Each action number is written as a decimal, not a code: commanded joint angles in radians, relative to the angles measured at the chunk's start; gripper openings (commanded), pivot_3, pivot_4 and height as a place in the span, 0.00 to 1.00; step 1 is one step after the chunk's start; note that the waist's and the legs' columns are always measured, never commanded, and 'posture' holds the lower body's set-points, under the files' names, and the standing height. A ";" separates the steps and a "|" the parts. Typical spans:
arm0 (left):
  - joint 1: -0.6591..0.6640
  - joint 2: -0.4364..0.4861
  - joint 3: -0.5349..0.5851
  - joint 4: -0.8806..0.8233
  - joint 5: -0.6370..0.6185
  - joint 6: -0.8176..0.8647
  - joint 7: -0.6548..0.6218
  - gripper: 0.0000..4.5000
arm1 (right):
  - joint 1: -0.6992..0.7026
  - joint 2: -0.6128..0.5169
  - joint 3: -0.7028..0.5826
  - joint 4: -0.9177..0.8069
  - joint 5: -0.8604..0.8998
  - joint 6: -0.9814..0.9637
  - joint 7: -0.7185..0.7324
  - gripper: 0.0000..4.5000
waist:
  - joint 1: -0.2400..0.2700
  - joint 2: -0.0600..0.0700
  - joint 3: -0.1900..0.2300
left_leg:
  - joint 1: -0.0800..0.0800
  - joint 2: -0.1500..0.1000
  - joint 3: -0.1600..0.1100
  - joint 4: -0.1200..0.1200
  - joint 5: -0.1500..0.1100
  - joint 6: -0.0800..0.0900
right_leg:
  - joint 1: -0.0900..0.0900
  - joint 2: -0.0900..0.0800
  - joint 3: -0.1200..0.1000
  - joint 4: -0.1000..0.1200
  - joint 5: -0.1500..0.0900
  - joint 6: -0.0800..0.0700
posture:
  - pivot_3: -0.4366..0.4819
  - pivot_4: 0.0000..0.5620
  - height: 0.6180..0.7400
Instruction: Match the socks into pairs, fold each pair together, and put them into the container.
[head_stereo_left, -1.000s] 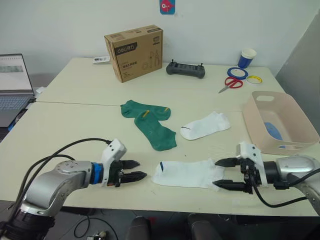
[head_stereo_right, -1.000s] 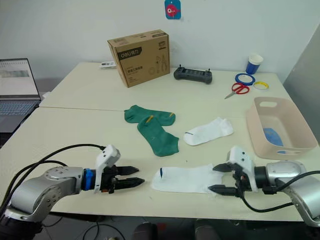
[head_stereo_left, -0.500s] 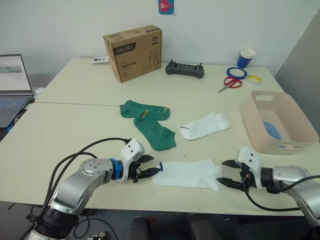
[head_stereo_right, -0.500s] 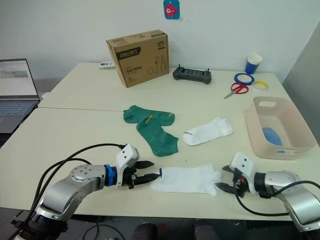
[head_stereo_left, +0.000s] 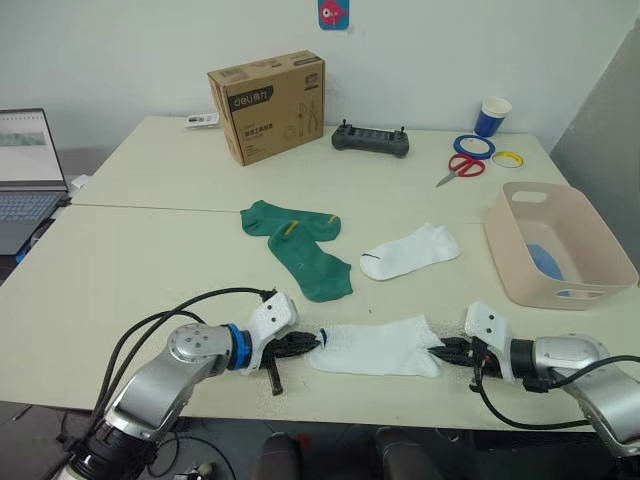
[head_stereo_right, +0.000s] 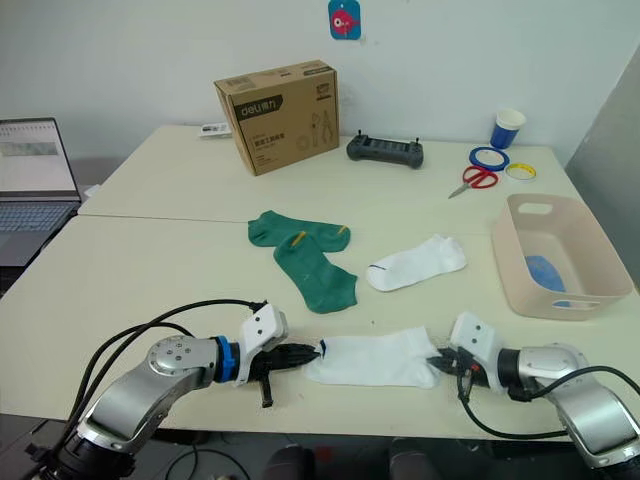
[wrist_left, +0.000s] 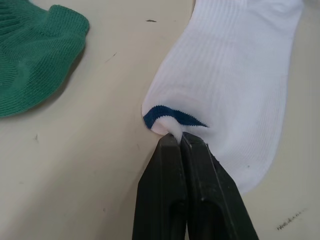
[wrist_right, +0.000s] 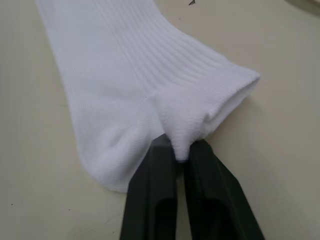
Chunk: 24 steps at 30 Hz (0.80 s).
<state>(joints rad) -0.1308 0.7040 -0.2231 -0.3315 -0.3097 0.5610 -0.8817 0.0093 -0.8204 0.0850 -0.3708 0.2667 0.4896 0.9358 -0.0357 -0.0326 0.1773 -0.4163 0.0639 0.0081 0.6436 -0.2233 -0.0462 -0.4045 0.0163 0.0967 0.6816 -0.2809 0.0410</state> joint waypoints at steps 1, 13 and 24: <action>0.019 0.007 0.039 0.005 -0.012 0.025 0.007 0.00 | -0.006 0.015 -0.024 -0.011 0.030 0.015 -0.005 0.01 | -0.001 0.000 0.000 | 0.000 0.000 0.000 0.000 0.000 0.000 | 0.000 0.000 0.000 0.000 0.000 0.000 | 0.48 0.27 1.00; 0.022 0.048 0.094 0.023 -0.019 0.026 -0.005 0.00 | -0.040 0.035 -0.032 -0.013 0.093 0.119 -0.002 0.01 | -0.004 0.000 0.000 | 0.000 0.000 0.000 0.000 0.000 0.000 | 0.000 0.000 0.000 0.000 0.000 0.000 | 0.48 0.27 1.00; 0.008 0.011 0.052 0.011 -0.023 0.024 -0.015 0.00 | -0.032 0.031 -0.048 0.008 0.121 0.160 0.001 0.01 | -0.002 0.000 0.000 | 0.000 0.000 0.000 0.000 0.000 0.000 | 0.000 0.000 0.000 0.000 0.000 0.000 | 0.48 0.27 1.00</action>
<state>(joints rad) -0.1154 0.7207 -0.1532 -0.3117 -0.3363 0.5814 -0.9036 -0.0203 -0.7786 0.0612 -0.3529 0.3764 0.6424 0.9367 -0.0380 -0.0325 0.1773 -0.4165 0.0639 0.0082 0.6438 -0.2233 -0.0462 -0.4044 0.0162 0.0965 0.6819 -0.2804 0.0415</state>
